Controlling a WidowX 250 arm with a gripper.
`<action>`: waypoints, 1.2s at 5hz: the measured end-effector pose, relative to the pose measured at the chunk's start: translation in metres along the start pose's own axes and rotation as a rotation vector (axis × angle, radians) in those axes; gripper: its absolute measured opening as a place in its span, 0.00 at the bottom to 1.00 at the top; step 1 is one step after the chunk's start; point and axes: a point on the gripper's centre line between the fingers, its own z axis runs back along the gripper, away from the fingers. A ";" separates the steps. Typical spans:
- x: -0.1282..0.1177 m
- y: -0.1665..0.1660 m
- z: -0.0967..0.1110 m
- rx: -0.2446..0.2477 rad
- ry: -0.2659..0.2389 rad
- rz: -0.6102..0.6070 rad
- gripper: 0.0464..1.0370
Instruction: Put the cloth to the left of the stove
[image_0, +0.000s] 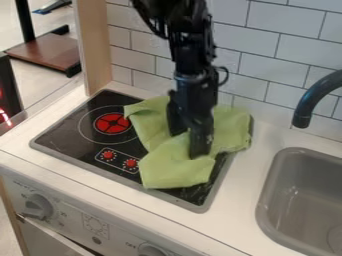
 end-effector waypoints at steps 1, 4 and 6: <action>0.002 0.002 -0.004 0.000 -0.006 -0.008 0.96; -0.020 0.057 0.010 0.007 -0.039 0.131 0.96; -0.037 0.096 0.014 0.027 -0.042 0.254 0.96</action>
